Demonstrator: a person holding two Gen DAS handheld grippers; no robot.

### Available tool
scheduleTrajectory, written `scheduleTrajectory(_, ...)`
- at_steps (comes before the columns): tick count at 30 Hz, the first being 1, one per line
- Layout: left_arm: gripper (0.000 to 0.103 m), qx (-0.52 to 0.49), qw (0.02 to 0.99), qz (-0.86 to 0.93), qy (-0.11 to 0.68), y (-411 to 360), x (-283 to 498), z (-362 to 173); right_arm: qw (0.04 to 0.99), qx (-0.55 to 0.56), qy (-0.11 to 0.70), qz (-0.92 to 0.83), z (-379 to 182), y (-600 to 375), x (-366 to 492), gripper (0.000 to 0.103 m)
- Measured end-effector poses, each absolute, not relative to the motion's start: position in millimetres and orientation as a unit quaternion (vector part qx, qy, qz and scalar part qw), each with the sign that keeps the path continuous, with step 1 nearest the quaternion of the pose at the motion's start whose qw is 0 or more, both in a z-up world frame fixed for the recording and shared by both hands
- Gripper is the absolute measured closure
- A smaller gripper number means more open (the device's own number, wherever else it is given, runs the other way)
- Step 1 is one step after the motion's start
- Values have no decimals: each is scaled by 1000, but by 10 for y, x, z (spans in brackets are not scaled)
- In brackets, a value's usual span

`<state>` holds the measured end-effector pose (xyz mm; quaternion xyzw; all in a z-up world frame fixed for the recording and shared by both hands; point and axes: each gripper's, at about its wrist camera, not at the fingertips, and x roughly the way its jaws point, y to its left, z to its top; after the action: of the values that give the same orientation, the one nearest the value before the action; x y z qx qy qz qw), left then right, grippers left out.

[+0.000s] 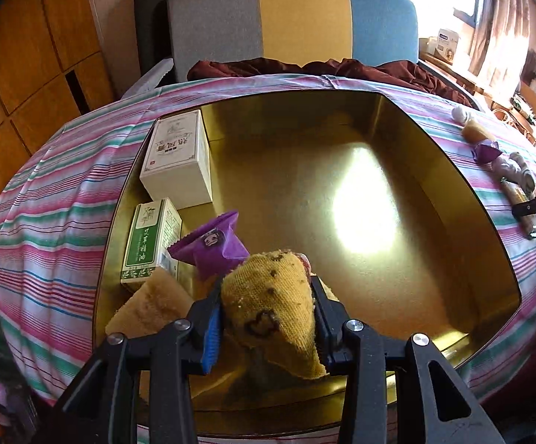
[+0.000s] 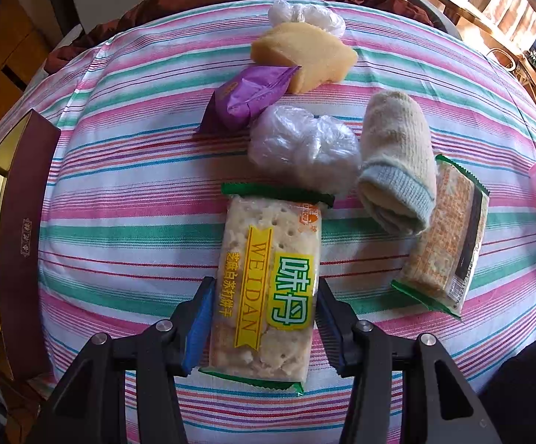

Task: Organize objects
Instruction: 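Lower the yellow toy into the tray and open the left gripper while the right lifts the cracker pack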

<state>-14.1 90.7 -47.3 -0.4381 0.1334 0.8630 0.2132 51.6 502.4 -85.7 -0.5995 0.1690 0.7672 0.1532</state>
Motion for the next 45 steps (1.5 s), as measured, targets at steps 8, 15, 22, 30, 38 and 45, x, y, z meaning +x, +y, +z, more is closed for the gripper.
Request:
scheduleTrajectory(8, 58, -427, 197, 873, 129, 874, -108, -489, 136, -590, 175, 776, -766, 4945, 549, 56)
scheduleTrajectory(15, 55, -422, 188, 880, 109, 846, -73, -491, 119, -592, 164, 780, -756, 4816, 537, 56)
scheduleTrajectory(22, 51, -422, 182, 883, 94, 828, -42, -482, 103, -587, 159, 787, -711, 4577, 571, 56)
scheduleTrajectory(30, 43, -413, 183, 888, 88, 825, 6, -423, 64, -555, 188, 808, -527, 4337, 593, 56)
scheduleTrajectory(38, 33, -387, 183, 899, 87, 790, 33, -244, -8, -509, 181, 842, -36, 3774, 235, 56)
scheduleTrajectory(45, 22, -372, 160, 911, 82, 570, 46, -118, -89, -516, 142, 840, 126, 3003, -201, 56)
